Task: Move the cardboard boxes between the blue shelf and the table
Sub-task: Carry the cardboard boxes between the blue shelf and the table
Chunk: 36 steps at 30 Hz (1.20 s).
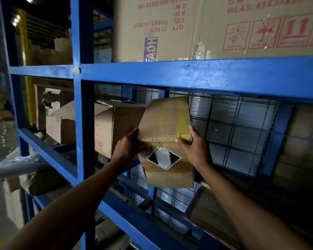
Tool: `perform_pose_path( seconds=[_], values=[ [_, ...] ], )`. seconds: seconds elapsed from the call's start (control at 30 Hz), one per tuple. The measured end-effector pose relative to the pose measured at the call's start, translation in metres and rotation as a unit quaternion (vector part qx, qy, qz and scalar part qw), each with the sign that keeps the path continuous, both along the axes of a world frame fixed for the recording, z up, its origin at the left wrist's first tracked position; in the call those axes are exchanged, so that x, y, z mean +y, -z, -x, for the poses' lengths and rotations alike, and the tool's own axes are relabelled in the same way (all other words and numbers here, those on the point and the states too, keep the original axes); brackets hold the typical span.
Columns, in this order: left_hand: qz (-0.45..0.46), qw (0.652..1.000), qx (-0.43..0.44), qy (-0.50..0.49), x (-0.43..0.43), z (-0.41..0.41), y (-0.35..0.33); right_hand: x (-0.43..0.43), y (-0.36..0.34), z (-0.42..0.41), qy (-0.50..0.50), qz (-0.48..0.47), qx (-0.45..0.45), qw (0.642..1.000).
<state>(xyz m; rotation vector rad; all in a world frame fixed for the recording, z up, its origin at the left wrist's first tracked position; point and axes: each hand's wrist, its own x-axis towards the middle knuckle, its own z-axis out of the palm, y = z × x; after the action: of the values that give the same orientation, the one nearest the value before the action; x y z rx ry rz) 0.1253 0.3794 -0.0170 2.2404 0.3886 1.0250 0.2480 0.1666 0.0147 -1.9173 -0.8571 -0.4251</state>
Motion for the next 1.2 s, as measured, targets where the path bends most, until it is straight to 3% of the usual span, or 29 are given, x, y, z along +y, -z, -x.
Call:
perform_pose_path(
  seconds=[0.1, 0.2, 0.37, 0.5, 0.67, 0.9, 1.2],
  values=[
    [0.11, 0.988, -0.024, 0.104, 0.004, 0.01, 0.01, 0.004, 0.005, 0.016, 0.055, -0.017, -0.012, 0.998],
    [0.242, 0.947, -0.073, 0.196, 0.006, 0.01, 0.016, 0.01, 0.004, 0.025, 0.084, -0.041, 0.004, 0.996],
    [0.308, 0.916, -0.127, 0.221, 0.003, -0.003, 0.011, 0.014, -0.008, 0.008, 0.048, -0.048, 0.076, 0.995],
    [0.319, 0.906, -0.111, 0.256, 0.01, -0.006, 0.014, 0.011, -0.007, 0.004, 0.023, -0.025, 0.083, 0.996],
    [0.333, 0.9, -0.082, 0.269, 0.021, -0.004, 0.025, 0.01, 0.005, 0.004, -0.081, -0.007, 0.166, 0.983],
    [0.347, 0.889, -0.119, 0.273, 0.01, 0.004, 0.037, 0.007, 0.018, 0.008, -0.138, 0.002, 0.213, 0.967],
    [0.274, 0.926, -0.132, 0.224, -0.042, 0.052, -0.008, -0.033, 0.003, 0.027, -0.196, -0.047, 0.237, 0.95]
  ],
)
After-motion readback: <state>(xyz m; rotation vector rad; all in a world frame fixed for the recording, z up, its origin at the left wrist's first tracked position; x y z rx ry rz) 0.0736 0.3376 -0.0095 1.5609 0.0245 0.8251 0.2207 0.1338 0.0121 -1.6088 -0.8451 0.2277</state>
